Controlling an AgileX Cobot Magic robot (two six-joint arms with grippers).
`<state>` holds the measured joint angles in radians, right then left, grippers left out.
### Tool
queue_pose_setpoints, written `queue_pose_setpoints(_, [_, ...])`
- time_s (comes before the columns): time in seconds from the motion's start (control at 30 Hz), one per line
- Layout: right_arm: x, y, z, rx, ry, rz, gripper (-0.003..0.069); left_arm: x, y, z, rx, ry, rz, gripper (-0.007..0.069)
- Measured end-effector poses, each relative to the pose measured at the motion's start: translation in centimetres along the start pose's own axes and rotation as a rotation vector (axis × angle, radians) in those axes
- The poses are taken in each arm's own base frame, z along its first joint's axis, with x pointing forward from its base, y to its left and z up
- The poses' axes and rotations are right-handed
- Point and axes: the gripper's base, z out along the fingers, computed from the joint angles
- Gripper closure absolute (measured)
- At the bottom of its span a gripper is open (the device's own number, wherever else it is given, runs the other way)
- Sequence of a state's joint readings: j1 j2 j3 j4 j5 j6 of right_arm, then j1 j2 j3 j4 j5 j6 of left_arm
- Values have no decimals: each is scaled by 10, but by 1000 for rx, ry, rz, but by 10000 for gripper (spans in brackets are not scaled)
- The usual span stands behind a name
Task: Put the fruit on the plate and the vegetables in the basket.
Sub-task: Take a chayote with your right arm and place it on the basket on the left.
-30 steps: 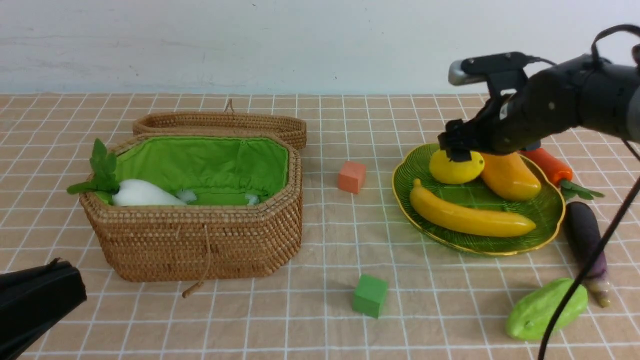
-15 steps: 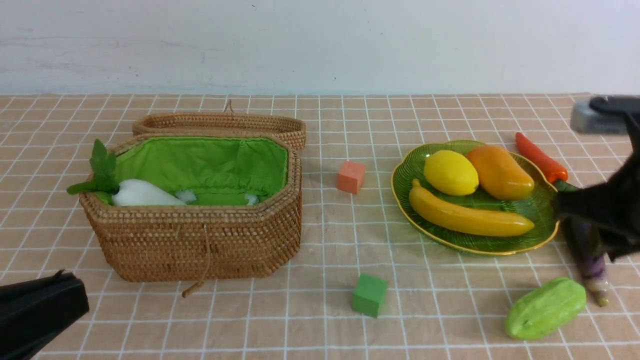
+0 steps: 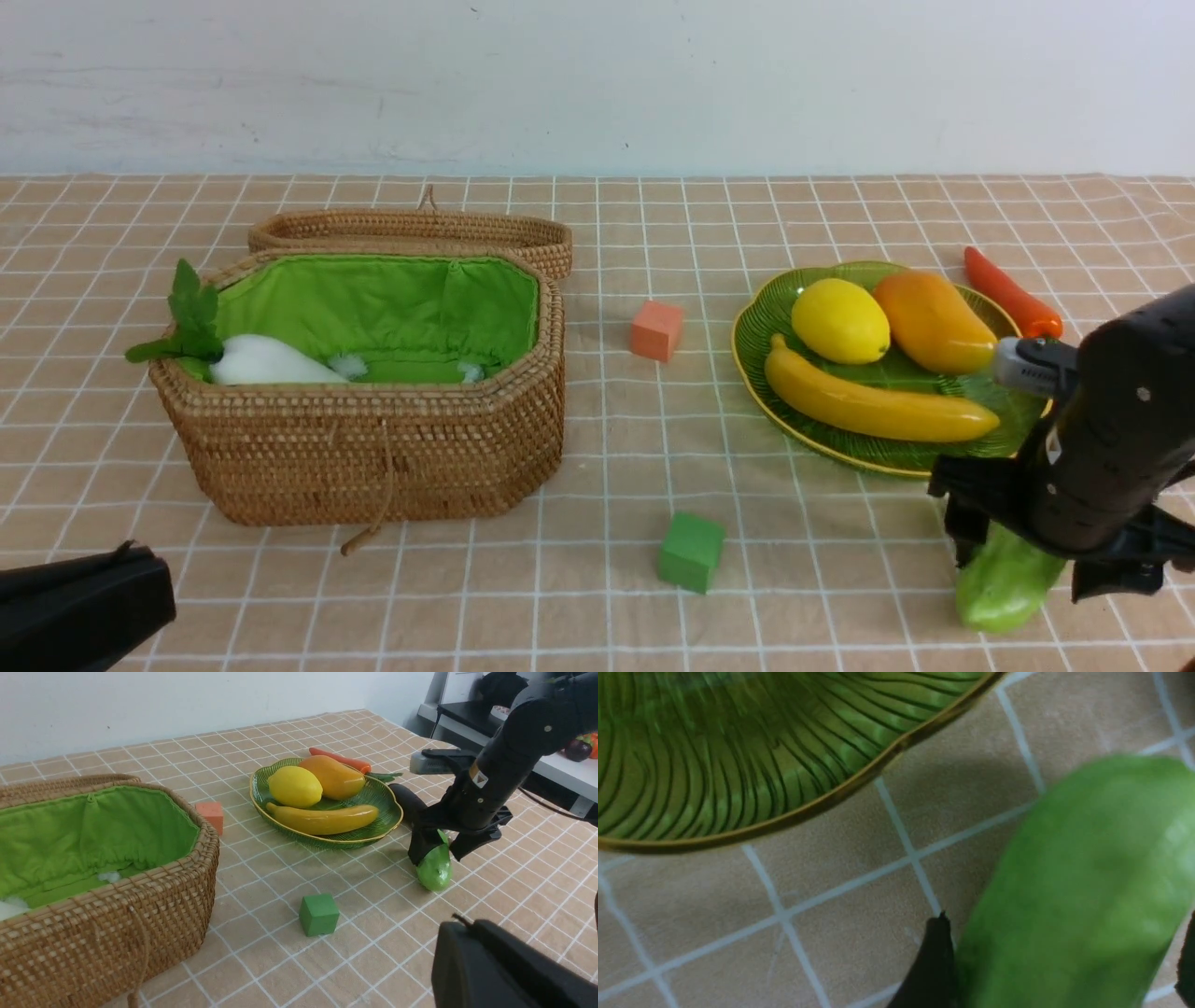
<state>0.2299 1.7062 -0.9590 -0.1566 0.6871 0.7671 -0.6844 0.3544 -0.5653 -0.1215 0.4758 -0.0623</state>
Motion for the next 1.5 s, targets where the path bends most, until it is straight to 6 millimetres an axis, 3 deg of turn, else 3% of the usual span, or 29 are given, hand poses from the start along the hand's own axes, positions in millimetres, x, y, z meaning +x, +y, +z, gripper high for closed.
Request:
queue_pose_setpoints(0.07, [2,1,8,7,31,15,74,0,0,0,0,4,0,638])
queue_pose_setpoints(0.13, [5,3,12,-5,62,15,204,0,0,0,0,5,0,638])
queue_pose_setpoints(0.33, [12,2,3,-21,131,-92,230,0,0,0,0,5,16,638])
queue_pose_setpoints(0.47, [25,-6,-28,6,206,-144,230,0,0,0,0,5,21,638])
queue_pose_setpoints(0.57, [47,3,-83,-53,192,-249,230,1,0,0,-2,9,19,638])
queue_pose_setpoints(0.6, [47,3,-86,-57,187,-249,230,1,0,0,-3,11,19,638])
queue_pose_setpoints(0.63, [51,19,-114,-151,100,-347,230,2,1,0,-15,18,11,638])
queue_pose_setpoints(0.7, [50,45,-150,-291,-27,-501,230,3,5,0,-50,29,12,638])
queue_pose_setpoints(0.73, [49,51,-157,-321,-54,-533,230,3,6,0,-61,30,13,638])
queue_pose_setpoints(0.77, [45,78,-183,-438,-153,-660,230,3,11,-1,-119,36,8,638])
queue_pose_setpoints(0.8, [42,93,-198,-500,-215,-739,230,3,13,-1,-143,38,4,638])
queue_pose_setpoints(0.83, [43,105,-199,-528,-220,-777,230,3,16,-1,-173,35,-7,638])
queue_pose_setpoints(0.93, [36,167,-226,-705,-387,-1027,230,1,26,-4,-290,5,-76,638])
queue_pose_setpoints(1.03, [33,215,-222,-792,-485,-1177,230,-1,31,-6,-352,-34,-128,638])
queue_pose_setpoints(1.13, [29,259,-204,-843,-528,-1262,230,-2,33,-6,-373,-54,-147,638])
queue_pose_setpoints(1.27, [24,299,-159,-840,-516,-1289,219,-3,34,-7,-378,-58,-150,638])
queue_pose_setpoints(1.37, [21,313,-136,-826,-495,-1276,129,-3,34,-7,-378,-57,-145,638])
queue_pose_setpoints(1.4, [20,316,-125,-801,-481,-1280,36,-3,34,-7,-378,-56,-139,638])
queue_pose_setpoints(1.5, [18,314,-124,-747,-458,-1288,-12,-3,34,-7,-378,-56,-136,638])
